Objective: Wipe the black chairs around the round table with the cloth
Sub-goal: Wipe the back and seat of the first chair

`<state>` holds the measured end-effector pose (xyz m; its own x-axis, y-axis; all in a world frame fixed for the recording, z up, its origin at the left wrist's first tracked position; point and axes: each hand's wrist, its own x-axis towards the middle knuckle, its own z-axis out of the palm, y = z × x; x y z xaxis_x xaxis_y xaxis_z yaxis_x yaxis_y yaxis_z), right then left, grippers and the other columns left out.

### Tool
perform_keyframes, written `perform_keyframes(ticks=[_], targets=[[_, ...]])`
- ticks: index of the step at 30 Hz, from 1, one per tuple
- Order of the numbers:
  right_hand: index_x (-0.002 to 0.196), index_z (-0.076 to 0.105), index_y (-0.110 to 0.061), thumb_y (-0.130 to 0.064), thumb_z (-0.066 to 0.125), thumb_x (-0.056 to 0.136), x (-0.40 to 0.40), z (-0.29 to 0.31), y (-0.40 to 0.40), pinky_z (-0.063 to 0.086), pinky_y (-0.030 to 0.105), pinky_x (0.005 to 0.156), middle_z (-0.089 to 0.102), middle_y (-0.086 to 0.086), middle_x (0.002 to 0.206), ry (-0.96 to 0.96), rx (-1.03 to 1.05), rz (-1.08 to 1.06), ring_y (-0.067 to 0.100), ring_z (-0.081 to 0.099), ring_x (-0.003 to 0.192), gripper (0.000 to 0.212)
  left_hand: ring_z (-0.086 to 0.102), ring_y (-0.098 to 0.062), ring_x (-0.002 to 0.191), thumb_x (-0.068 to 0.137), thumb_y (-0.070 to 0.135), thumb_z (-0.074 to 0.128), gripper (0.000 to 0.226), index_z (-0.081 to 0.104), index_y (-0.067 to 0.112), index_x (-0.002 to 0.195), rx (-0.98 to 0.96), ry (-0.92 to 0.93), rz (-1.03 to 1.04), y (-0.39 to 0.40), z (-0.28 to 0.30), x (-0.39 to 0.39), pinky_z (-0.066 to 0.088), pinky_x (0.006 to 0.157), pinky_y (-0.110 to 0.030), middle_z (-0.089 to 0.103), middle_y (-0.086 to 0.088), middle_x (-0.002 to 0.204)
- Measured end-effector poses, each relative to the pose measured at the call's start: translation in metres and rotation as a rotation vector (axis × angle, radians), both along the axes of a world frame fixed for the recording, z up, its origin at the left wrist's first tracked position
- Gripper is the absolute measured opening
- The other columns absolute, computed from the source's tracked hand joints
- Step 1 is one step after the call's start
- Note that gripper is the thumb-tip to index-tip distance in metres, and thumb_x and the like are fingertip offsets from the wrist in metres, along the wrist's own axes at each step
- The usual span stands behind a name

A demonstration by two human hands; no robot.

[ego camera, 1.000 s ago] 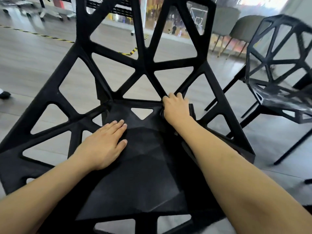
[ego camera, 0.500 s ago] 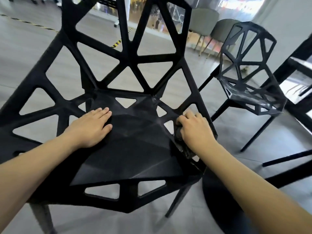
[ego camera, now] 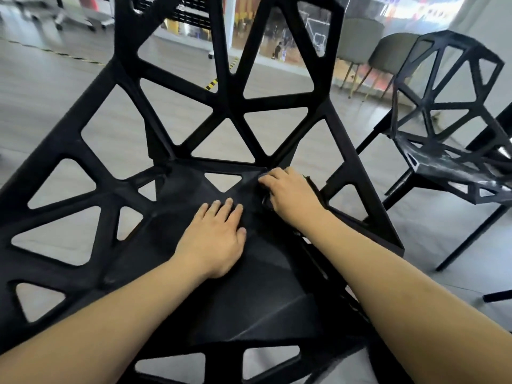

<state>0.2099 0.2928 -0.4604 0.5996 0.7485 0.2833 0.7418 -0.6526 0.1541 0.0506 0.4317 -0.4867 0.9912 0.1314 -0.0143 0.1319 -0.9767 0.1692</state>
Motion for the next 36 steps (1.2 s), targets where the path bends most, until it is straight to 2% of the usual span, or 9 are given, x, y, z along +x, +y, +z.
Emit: perform_keyframes(ticks=[5,9,14,18,21,26,29,33,36], targets=[[0.12,0.061,-0.013,-0.015,0.053,0.096,0.029,0.006,0.043,0.045,0.044,0.086,0.061,0.01,0.117,-0.076,-0.054,-0.096,0.035,0.054,0.107,0.025,-0.002,-0.021,0.155,0.106,0.043,0.015,0.06,0.004,0.021,0.161,-0.008,0.009,-0.003,-0.002,-0.001,-0.003,-0.002,0.126,-0.039,-0.001,-0.002,0.169],[0.113,0.062,-0.014,-0.011,0.055,0.092,0.036,0.009,0.044,0.048,0.048,0.088,0.058,0.014,0.113,0.061,0.076,-0.167,0.039,0.054,0.103,0.022,-0.001,-0.02,0.155,0.106,0.043,0.018,0.06,0.006,0.021,0.161,-0.024,0.008,-0.009,-0.003,-0.001,-0.003,-0.001,0.126,-0.04,0.001,-0.001,0.169],[0.105,0.063,-0.018,-0.013,0.052,0.093,-0.018,0.0,0.012,0.047,0.048,0.083,0.058,0.013,0.103,0.119,0.156,-0.107,0.039,0.055,0.09,0.017,0.005,-0.022,0.155,0.107,0.041,0.021,0.059,0.013,0.019,0.161,-0.041,0.01,-0.01,-0.003,0.003,0.0,0.002,0.126,-0.041,0.007,-0.003,0.169],[0.109,0.062,-0.021,-0.018,0.053,0.095,-0.07,0.007,-0.008,0.045,0.043,0.083,0.058,0.01,0.106,0.135,0.1,-0.168,0.036,0.056,0.095,0.018,0.007,-0.023,0.155,0.107,0.038,0.022,0.057,0.015,0.019,0.16,-0.063,0.021,-0.011,-0.002,0.005,0.001,0.003,0.126,-0.041,0.009,-0.003,0.168],[0.113,0.06,-0.021,-0.02,0.051,0.096,-0.115,0.013,-0.024,0.04,0.04,0.079,0.057,0.01,0.112,0.106,0.065,-0.237,0.035,0.055,0.101,0.019,0.01,-0.026,0.155,0.107,0.036,0.023,0.056,0.016,0.018,0.16,-0.07,0.025,-0.028,0.001,0.004,0.003,0.005,0.125,-0.041,0.011,-0.005,0.168],[0.1,0.068,-0.023,-0.012,0.056,0.087,-0.161,0.02,-0.101,0.044,0.04,0.074,0.061,0.005,0.096,0.062,0.132,-0.117,0.03,0.054,0.082,0.021,0.013,-0.028,0.154,0.107,0.039,0.023,0.057,0.019,0.017,0.16,-0.071,0.033,-0.029,0.004,0.007,0.001,0.008,0.125,-0.042,0.013,-0.007,0.168],[0.099,0.07,-0.022,-0.01,0.059,0.082,-0.136,0.035,-0.141,0.042,0.038,0.072,0.064,0.002,0.096,-0.16,0.098,-0.157,0.03,0.056,0.081,0.024,0.017,-0.027,0.153,0.107,0.042,0.024,0.055,0.025,0.022,0.159,-0.092,0.023,-0.067,0.001,0.012,-0.004,0.009,0.124,-0.042,0.019,-0.006,0.167],[0.104,0.07,-0.021,-0.006,0.061,0.086,-0.119,0.036,-0.156,0.042,0.039,0.082,0.064,0.0,0.102,-0.202,0.34,-0.278,0.03,0.058,0.089,0.025,0.026,-0.024,0.15,0.107,0.041,0.031,0.049,0.038,0.027,0.153,-0.124,-0.03,-0.134,-0.004,0.014,-0.004,0.02,0.122,-0.039,0.031,-0.004,0.163],[0.112,0.071,-0.021,-0.008,0.058,0.086,-0.17,0.009,-0.126,0.044,0.043,0.089,0.065,-0.002,0.11,-0.045,0.437,-0.131,0.028,0.059,0.097,0.031,0.033,-0.022,0.147,0.106,0.039,0.035,0.046,0.042,0.028,0.151,-0.091,-0.036,-0.102,-0.006,0.015,-0.002,0.028,0.119,-0.041,0.036,-0.002,0.16]])
